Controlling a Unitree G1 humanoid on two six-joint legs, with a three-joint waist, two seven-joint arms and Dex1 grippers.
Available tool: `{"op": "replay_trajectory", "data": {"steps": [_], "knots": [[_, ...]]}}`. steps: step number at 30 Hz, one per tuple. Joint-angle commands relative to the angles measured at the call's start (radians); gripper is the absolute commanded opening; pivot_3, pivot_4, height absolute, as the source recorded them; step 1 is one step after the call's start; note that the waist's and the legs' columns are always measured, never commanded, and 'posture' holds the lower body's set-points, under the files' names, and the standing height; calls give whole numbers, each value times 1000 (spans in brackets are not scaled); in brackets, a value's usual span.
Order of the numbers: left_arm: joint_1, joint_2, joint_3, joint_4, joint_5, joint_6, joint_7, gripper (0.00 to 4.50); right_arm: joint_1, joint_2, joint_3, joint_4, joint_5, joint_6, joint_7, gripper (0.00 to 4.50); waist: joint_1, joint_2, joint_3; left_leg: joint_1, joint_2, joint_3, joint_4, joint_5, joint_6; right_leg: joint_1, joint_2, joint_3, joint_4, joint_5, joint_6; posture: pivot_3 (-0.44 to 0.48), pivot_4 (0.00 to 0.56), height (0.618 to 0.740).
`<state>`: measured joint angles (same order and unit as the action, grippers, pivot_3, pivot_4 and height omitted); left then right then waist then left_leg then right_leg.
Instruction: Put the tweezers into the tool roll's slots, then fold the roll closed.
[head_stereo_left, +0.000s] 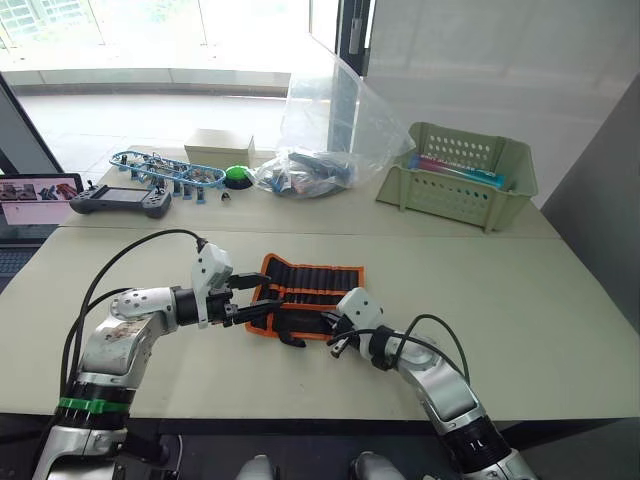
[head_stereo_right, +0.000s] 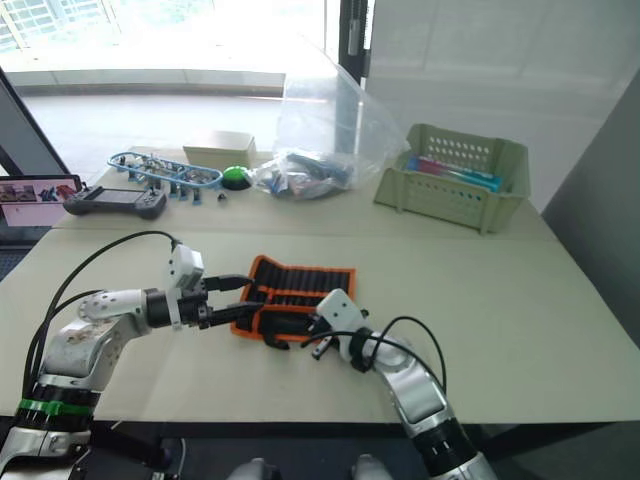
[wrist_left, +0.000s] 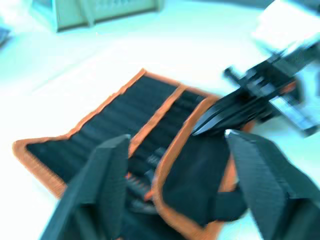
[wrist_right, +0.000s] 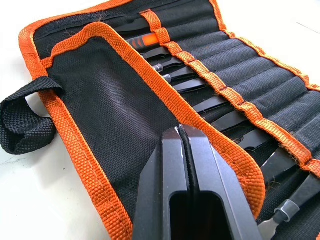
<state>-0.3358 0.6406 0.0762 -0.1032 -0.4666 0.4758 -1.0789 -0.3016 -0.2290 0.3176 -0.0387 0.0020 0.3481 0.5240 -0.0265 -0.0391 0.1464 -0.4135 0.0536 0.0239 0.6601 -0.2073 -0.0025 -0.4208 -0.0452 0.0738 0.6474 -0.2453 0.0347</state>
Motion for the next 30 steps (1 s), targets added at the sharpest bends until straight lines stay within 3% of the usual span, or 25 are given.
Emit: {"op": "replay_trajectory", "data": {"steps": [1, 7, 12, 13, 18, 21, 25, 30], "knots": [[57, -45, 2, -75, -19, 34, 90, 3706, 12, -11, -6, 19, -1, 32, 7, 0, 1, 0, 0, 1, 0, 0, 0, 0, 0, 1, 0, 0, 0, 0, 0, 0, 150, 740], [104, -168, -56, -60, 39, -30, 218, 1803, 11, -16, -3, 16, -1, 34, 15, 0, 6, 0, 0, 3, 0, 0, 0, 0, 0, 2, 0, 0, 0, 0, 0, 0, 150, 740], [84, -263, -107, 67, 187, -140, 373, 171, 14, -20, -5, 0, 2, 44, 21, 0, 8, 0, 0, 4, -1, 0, 0, 0, 0, 3, 0, 1, 0, 0, 0, 0, 150, 740], [88, -266, -128, 93, 222, -154, 390, 29, 15, -22, -5, -4, 2, 46, 22, 0, 8, 0, 0, 4, -1, 0, 0, 0, 0, 3, 0, 1, 0, 0, 0, 0, 150, 740], [113, -281, -184, 196, 323, -173, 463, 29, 23, -28, -7, -33, 0, 65, 21, 0, 9, 1, -1, 6, -1, 0, 0, 0, 0, 4, 0, 1, 0, 0, 0, 0, 150, 740], [125, -302, -192, 207, 324, -184, 474, 29, 25, 0, -21, -98, 22, 42, 5, 0, 9, 4, -2, 12, -1, 0, -1, 0, 0, 11, 0, 1, -1, -4, 6, 0, 150, 740], [128, -314, -190, 185, 315, -180, 469, 29, 10, 79, -2, -175, 30, -16, -36, 0, 7, 6, -2, 15, -1, 0, -1, 0, -1, 13, -1, 1, -1, -8, -1, 0, 150, 740], [122, -307, -181, 175, 310, -175, 464, 29, 39, 139, 80, -79, -77, -19, -142, 0, 8, 6, -2, 15, -1, -1, -2, 0, -1, 13, -1, 1, -2, -7, -1, 0, 150, 740]]}}
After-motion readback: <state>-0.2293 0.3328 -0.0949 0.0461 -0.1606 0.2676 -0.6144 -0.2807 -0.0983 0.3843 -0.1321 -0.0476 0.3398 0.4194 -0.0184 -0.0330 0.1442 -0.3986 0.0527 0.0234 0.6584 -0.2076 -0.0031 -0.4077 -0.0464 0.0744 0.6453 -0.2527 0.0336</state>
